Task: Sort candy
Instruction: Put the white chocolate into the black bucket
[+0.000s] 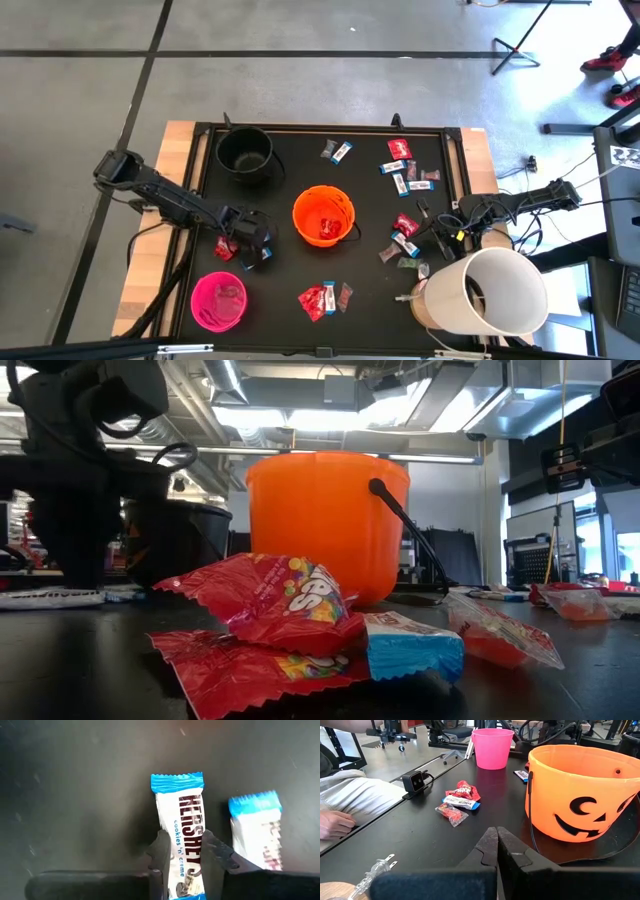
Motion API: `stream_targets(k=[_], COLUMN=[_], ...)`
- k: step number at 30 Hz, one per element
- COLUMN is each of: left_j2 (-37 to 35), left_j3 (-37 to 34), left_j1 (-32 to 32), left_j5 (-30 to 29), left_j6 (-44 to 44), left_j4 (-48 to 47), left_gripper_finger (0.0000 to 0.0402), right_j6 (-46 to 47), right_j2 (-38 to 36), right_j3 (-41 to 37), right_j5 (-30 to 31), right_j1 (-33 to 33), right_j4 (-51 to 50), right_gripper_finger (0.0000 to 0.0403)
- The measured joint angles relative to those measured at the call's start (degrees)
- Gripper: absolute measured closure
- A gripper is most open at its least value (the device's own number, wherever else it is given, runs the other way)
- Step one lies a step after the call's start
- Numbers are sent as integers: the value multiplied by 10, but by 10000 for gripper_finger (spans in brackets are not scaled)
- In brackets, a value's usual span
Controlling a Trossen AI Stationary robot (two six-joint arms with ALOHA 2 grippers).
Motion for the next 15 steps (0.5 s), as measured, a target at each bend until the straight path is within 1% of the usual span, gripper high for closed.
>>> stream_targets(k=[4,7,11,15], left_j2=[-20,-34,-54,-73], left_j3=[16,36,79,135], left_j1=[0,0,0,0], left_j5=[-3,-13,-53,-116], left_j6=[2,2,15,37], left_j4=[-27,-66,-126,-195], left_gripper_finger=[350,352,353,353], right_j6=[0,0,0,0], right_j2=[0,0,0,0], right_j3=[0,0,0,0], right_j5=[0,0,0,0], right_j1=[0,0,0,0], right_j4=[0,0,0,0], right_gripper_finger=[402,402,402,402])
